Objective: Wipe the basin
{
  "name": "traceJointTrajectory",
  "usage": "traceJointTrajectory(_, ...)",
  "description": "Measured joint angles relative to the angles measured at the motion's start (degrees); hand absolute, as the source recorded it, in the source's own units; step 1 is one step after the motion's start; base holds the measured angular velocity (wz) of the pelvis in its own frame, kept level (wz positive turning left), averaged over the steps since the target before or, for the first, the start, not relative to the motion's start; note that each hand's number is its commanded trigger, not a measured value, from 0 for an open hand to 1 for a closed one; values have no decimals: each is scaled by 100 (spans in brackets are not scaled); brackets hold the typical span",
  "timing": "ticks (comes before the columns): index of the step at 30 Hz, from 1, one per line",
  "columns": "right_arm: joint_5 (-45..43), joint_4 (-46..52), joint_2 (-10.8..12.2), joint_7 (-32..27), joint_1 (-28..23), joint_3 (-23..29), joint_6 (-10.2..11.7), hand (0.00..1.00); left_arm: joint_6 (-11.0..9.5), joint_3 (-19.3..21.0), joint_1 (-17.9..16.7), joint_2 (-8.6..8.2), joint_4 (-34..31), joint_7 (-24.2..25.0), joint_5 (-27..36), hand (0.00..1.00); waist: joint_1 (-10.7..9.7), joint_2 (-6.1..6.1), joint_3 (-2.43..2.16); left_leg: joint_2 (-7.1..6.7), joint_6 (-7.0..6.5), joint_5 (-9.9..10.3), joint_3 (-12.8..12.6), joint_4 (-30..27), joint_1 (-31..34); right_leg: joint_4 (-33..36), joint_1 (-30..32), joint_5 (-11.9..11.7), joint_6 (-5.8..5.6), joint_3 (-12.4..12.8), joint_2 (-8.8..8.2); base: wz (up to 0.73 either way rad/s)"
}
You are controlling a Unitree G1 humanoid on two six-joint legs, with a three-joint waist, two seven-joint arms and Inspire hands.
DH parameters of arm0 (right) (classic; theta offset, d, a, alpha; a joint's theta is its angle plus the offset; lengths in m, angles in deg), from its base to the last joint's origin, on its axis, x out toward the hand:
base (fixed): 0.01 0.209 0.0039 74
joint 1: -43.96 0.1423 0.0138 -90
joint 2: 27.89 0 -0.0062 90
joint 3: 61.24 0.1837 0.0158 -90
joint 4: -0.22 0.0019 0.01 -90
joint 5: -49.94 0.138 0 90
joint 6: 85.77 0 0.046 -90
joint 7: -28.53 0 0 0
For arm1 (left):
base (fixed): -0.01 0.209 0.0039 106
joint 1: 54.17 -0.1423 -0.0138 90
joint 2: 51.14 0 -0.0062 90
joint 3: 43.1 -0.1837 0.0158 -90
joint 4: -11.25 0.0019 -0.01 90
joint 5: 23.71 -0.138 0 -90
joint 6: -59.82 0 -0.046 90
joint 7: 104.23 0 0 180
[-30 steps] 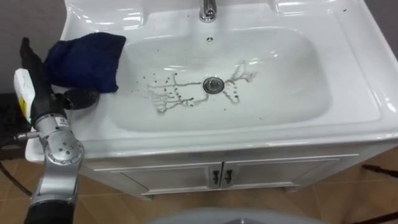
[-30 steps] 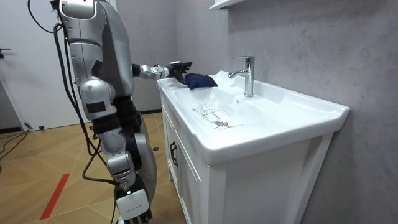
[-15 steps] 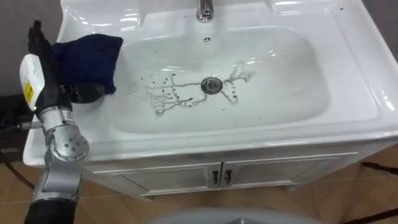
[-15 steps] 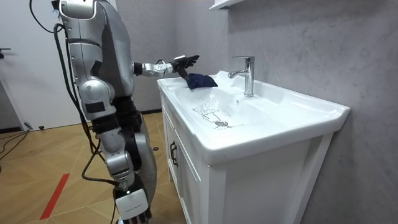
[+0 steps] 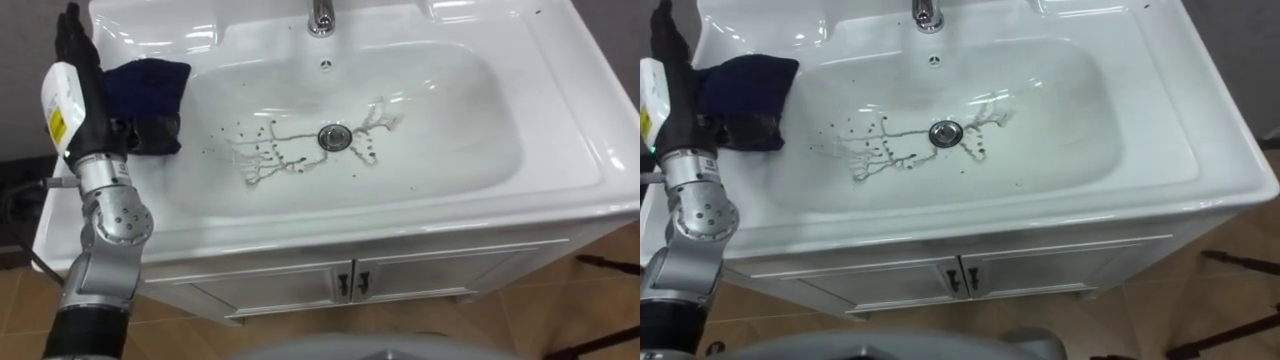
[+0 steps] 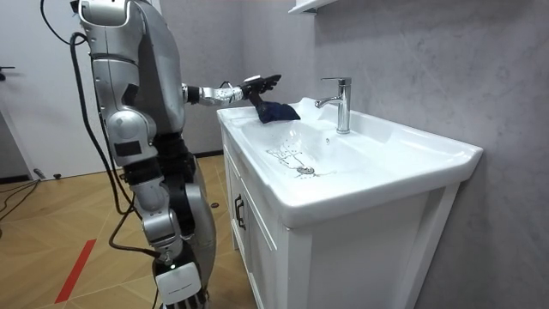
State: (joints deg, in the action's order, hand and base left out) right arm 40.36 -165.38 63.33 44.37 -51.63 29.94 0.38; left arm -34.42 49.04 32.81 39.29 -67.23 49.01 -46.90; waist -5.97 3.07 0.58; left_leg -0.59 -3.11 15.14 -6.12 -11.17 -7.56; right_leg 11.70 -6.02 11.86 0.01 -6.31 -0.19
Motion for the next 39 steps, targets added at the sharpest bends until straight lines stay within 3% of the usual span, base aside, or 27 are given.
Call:
traceJointTrajectory(9,25,15,1,-91,-1,-8,-103,0,27,-100,-3,-2,433,285,3,0,20,-6,-30,8,1,-1,-14,18,-28,-6,1,0,0,26,7,0)
traceJointTrajectory(20,39,74,29,-135,-17,-120,-136,0,153,-127,-7,-3,855,458,-220,0,66,-6,-33,16,2,-1,-33,66,-114,-5,-73,0,2,13,18,0)
traceJointTrajectory(30,4,273,28,-261,-115,-111,-480,0,352,-133,7,-3,1335,483,-215,0,133,85,-135,28,11,-3,-153,90,-216,-3,-85,-3,7,86,36,-7)
traceJointTrajectory(39,14,336,30,-327,-118,-114,-824,0,541,-132,41,-6,1428,490,-227,0,101,113,-131,18,24,-11,-182,143,-260,95,-35,22,42,122,45,-4)
